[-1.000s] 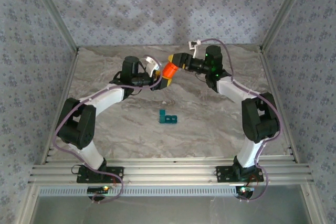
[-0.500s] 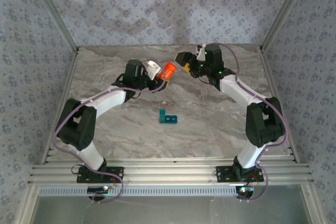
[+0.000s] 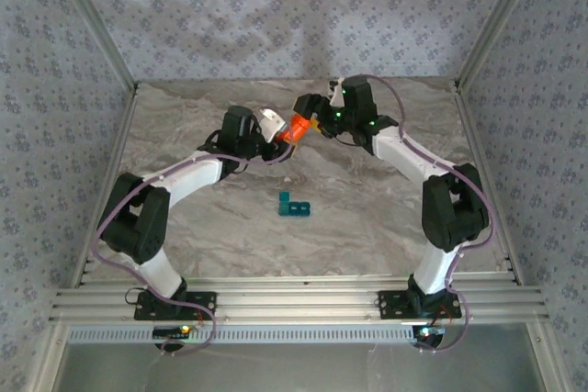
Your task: Sort the pills into containers
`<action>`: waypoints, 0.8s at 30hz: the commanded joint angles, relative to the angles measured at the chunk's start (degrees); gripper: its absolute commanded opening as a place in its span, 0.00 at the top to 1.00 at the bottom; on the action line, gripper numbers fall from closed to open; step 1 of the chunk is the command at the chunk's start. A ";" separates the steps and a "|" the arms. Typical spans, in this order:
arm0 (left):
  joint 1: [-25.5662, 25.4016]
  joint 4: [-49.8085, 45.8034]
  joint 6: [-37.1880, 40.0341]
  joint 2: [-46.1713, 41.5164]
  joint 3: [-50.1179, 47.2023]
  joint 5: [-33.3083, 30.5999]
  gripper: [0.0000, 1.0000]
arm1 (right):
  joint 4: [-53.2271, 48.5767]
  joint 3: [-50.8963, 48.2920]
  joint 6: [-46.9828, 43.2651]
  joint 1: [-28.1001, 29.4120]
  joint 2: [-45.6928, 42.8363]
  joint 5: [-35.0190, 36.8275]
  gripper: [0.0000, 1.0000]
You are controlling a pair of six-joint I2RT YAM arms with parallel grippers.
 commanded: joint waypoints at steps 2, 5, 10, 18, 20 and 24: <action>-0.39 0.50 0.90 -1.51 1.75 0.19 1.00 | -1.32 1.90 0.25 0.52 1.08 0.26 0.26; -0.53 0.54 0.77 -1.50 1.81 0.16 1.00 | -1.30 2.00 0.13 0.63 1.37 -0.46 0.38; -0.43 1.45 -0.14 -1.50 1.74 0.45 1.00 | -0.45 1.61 -1.25 0.23 1.45 -1.95 0.60; 2.68 5.22 -7.09 -2.20 1.26 10.54 1.00 | 20.16 -4.70 -8.85 -4.47 0.84 -11.72 0.62; 3.94 8.19 -10.80 -2.04 0.83 15.70 1.00 | 27.55 -6.91 -9.92 -5.18 0.66 -14.81 0.60; 5.18 11.18 -15.18 -1.48 0.63 21.04 1.00 | 29.20 -7.23 -10.41 -5.89 0.40 -16.66 0.50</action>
